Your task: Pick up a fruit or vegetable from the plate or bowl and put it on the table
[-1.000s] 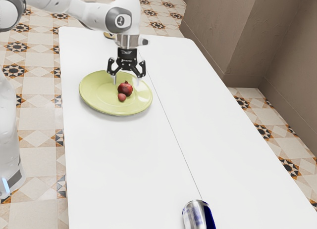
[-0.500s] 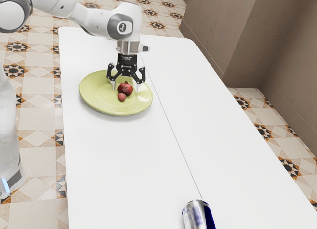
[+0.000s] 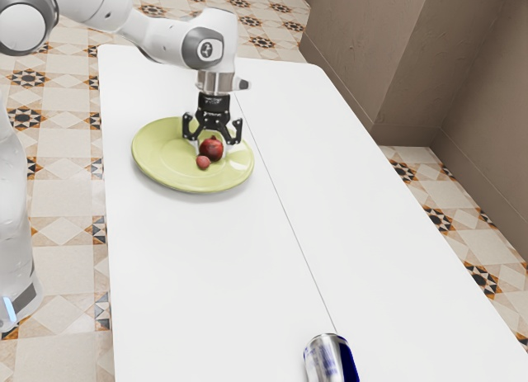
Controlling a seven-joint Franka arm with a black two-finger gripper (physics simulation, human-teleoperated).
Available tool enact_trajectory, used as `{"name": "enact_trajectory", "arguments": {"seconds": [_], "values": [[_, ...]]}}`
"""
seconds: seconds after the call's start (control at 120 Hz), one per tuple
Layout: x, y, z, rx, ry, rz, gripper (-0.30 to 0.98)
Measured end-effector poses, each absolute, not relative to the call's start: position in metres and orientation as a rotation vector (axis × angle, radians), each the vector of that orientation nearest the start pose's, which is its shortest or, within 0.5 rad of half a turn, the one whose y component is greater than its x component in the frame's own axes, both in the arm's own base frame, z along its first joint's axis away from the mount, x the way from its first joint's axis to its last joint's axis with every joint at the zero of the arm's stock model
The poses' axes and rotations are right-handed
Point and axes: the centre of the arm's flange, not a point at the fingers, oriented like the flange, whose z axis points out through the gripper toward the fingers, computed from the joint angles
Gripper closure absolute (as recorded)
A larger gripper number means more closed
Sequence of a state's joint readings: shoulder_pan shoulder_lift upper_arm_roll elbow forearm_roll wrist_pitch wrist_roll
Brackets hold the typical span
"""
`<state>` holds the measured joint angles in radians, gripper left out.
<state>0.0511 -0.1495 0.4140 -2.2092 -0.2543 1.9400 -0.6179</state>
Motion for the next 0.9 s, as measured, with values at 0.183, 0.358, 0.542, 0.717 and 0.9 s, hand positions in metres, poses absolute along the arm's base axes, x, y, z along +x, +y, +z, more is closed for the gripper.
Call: {"name": "enact_trajectory", "arguments": {"seconds": [0.183, 0.358, 0.542, 0.717, 0.9], "values": [[0.456, 0.184, 0.471, -2.908, -1.831, 0.147, 0.33], [0.527, 0.091, 0.531, -3.065, -1.556, -0.024, 0.32], [0.575, 0.031, 0.519, -3.088, -1.486, 0.013, 0.34], [0.583, -0.013, 0.534, -3.16, -1.455, 0.012, 0.12], [0.567, -0.036, 0.621, -3.194, -1.473, -0.17, 0.03]]}}
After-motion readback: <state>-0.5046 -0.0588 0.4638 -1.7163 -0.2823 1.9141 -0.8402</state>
